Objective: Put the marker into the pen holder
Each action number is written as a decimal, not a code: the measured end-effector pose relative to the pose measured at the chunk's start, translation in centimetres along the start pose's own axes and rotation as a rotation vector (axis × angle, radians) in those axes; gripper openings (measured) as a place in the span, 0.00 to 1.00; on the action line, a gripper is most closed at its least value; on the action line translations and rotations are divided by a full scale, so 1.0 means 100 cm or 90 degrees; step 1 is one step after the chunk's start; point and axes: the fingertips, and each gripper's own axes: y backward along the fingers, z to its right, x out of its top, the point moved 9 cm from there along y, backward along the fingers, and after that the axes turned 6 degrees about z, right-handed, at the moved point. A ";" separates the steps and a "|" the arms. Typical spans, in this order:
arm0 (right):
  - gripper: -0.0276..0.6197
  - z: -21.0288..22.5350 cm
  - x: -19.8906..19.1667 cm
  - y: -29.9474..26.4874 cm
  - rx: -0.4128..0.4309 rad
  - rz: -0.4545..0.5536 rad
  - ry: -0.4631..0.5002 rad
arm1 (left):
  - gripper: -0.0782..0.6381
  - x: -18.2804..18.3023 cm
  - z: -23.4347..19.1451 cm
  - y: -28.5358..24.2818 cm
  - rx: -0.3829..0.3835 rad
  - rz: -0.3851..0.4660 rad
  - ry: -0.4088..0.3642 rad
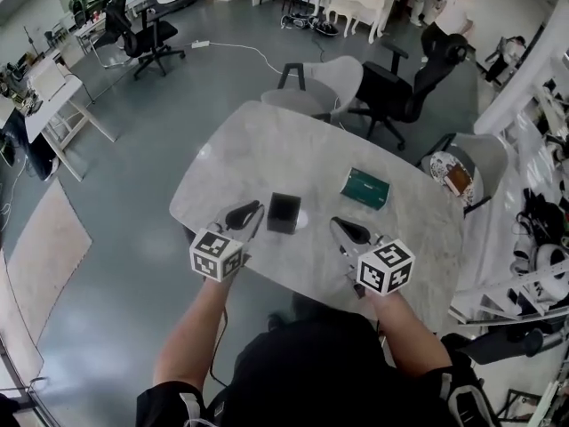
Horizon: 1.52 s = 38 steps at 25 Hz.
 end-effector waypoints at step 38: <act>0.05 0.123 -0.024 0.186 0.074 0.089 0.000 | 0.12 0.003 0.215 -0.052 0.181 0.004 0.027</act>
